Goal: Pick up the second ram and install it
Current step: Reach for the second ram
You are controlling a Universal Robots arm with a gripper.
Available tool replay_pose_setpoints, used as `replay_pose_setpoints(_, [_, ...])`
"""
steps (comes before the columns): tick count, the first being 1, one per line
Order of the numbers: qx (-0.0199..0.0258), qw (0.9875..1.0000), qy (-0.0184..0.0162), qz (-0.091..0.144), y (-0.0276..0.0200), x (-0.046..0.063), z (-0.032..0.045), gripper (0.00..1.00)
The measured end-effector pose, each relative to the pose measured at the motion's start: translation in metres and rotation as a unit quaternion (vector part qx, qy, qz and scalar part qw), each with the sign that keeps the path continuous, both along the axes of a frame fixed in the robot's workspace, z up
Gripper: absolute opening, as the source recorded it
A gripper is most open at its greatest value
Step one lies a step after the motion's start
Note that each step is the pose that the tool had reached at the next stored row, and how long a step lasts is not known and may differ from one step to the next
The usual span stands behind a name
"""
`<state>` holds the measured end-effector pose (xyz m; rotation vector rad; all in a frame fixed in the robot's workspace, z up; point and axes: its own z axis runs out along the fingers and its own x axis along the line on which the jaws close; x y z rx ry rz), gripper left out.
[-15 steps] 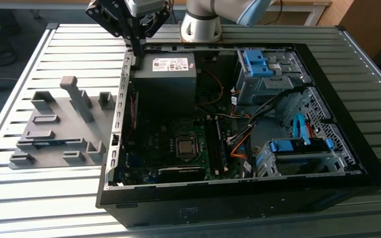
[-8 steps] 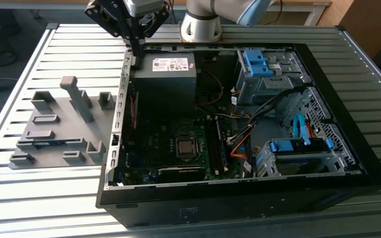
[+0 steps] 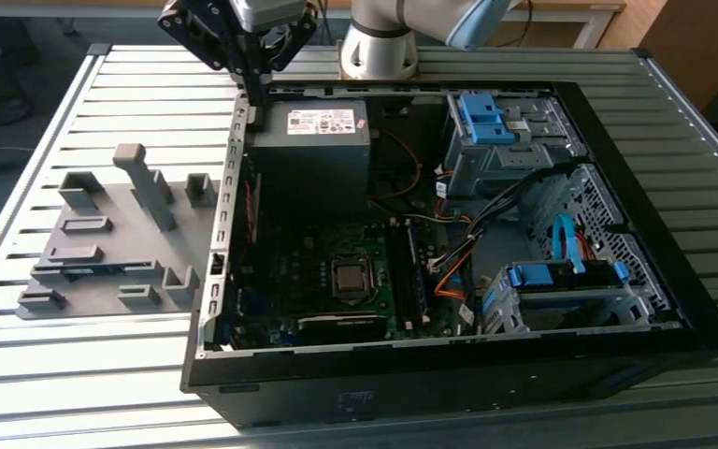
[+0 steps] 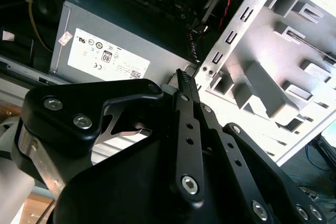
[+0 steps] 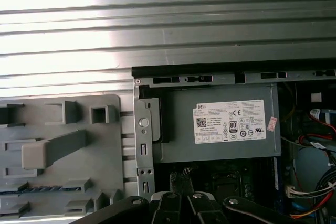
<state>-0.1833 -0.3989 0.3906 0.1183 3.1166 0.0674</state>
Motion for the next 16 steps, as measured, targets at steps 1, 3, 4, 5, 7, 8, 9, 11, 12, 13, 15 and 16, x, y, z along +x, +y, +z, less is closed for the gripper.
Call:
replay_pose_setpoints(1, [0.0, 1.0, 0.0, 0.0, 0.0, -0.0002, 0.0, 0.11])
replay_pose_setpoints(3, [0.0, 1.0, 0.0, 0.0, 0.0, -0.0006, 0.0, 0.11])
replay_pose_setpoints(4, [0.0, 1.0, 0.0, 0.0, 0.0, -0.0008, 0.0, 0.11])
replay_pose_setpoints(5, [0.0, 1.0, 0.0, 0.0, 0.0, -0.001, 0.0, 0.11])
replay_pose_setpoints(7, [0.0, 1.0, 0.0, 0.0, 0.0, -0.0023, -0.0001, 0.11])
replay_pose_setpoints(8, [0.0, 1.0, 0.0, 0.0, 0.0, -0.0036, -0.0002, 0.11])
replay_pose_setpoints(9, [0.0, 1.0, 0.0, 0.0, 0.0, -0.0038, -0.0002, 0.11])
replay_pose_setpoints(11, [0.0, 1.0, 0.0, 0.0, 0.0, -0.0041, -0.0002, 0.11])
replay_pose_setpoints(12, [0.0, 1.0, 0.0, 0.0, 0.0, -0.0043, -0.0002, 0.11])
replay_pose_setpoints(13, [0.0, 1.0, 0.0, 0.0, 0.0, -0.0045, -0.0002, 0.11])
replay_pose_setpoints(15, [0.0, 1.0, 0.0, 0.0, 0.0, -0.0049, -0.0003, 0.11])
replay_pose_setpoints(16, [0.0, 1.0, 0.0, 0.0, 0.0, -0.0051, -0.0003, 0.11])
